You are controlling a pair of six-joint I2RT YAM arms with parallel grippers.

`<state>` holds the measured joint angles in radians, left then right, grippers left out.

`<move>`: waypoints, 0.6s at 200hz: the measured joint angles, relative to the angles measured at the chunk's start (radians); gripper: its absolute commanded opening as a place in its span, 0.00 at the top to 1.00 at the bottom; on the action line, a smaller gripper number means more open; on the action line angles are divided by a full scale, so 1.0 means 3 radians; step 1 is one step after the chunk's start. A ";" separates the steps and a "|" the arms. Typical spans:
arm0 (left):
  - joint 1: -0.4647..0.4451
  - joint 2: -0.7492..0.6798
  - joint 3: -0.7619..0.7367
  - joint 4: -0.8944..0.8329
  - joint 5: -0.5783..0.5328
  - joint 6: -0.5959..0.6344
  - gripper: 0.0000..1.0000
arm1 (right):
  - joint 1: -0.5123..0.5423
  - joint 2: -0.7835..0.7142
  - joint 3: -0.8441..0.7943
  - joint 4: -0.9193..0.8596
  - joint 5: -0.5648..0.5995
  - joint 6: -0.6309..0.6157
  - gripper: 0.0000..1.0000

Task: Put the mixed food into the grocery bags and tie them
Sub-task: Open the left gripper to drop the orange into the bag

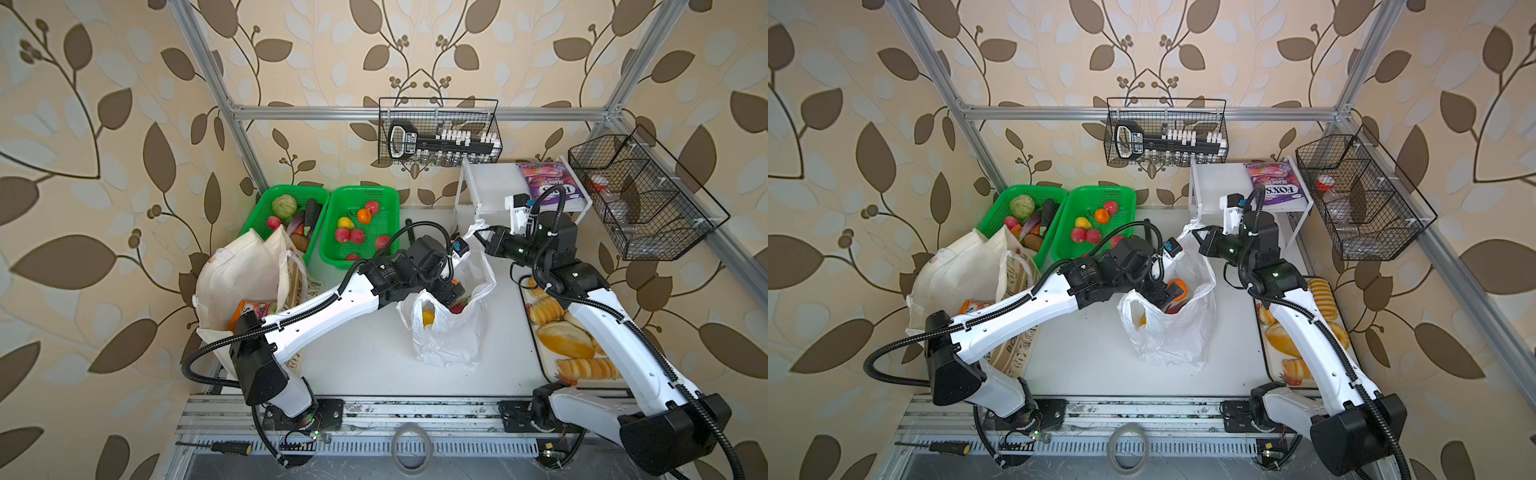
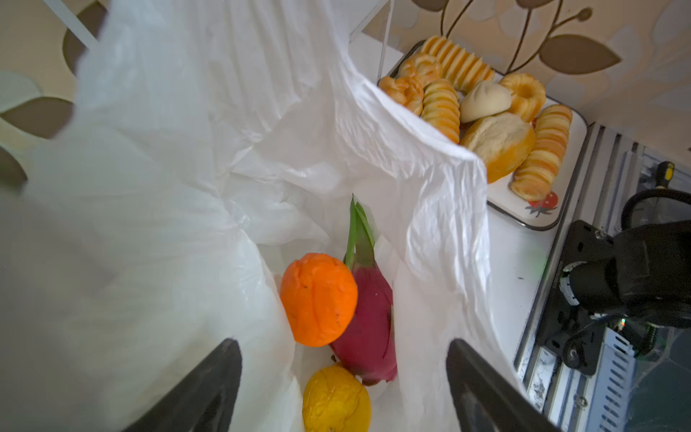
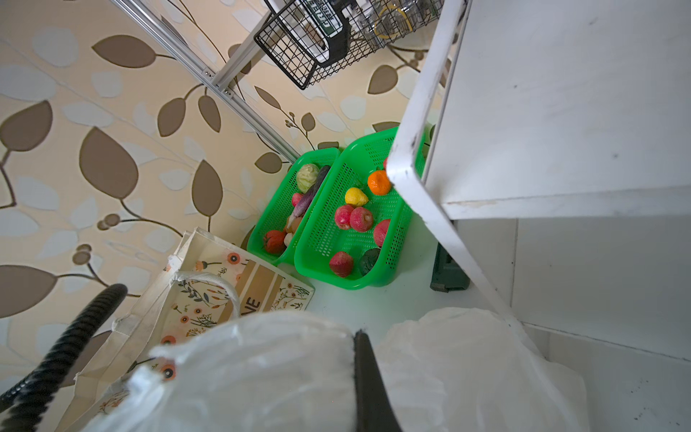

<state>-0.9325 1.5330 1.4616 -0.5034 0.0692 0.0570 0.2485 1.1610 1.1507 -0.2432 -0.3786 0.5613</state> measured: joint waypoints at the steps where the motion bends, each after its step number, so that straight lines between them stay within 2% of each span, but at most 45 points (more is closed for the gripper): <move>1: 0.0000 -0.0003 -0.0004 0.0004 0.0004 0.0001 0.11 | -0.0001 0.0000 0.0000 0.0000 0.0000 0.0000 1.00; 32: 0.0000 -0.0243 -0.0155 0.0121 0.0223 0.0060 0.11 | -0.0010 0.0000 0.0000 0.0001 0.0000 0.0004 1.00; 69: 0.0000 -0.0577 -0.0163 0.0145 0.0684 0.0245 0.11 | -0.0010 0.0000 0.0000 0.0001 0.0001 0.0029 1.00; 120: 0.0000 -0.0969 -0.0379 0.0193 0.1059 0.0439 0.03 | -0.0015 -0.0001 -0.0014 0.0001 0.0005 0.0052 1.00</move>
<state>-0.9325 1.2423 1.3479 -0.4454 0.3870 0.1886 0.2440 1.1606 1.1465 -0.2428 -0.3771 0.5770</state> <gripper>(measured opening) 0.956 0.047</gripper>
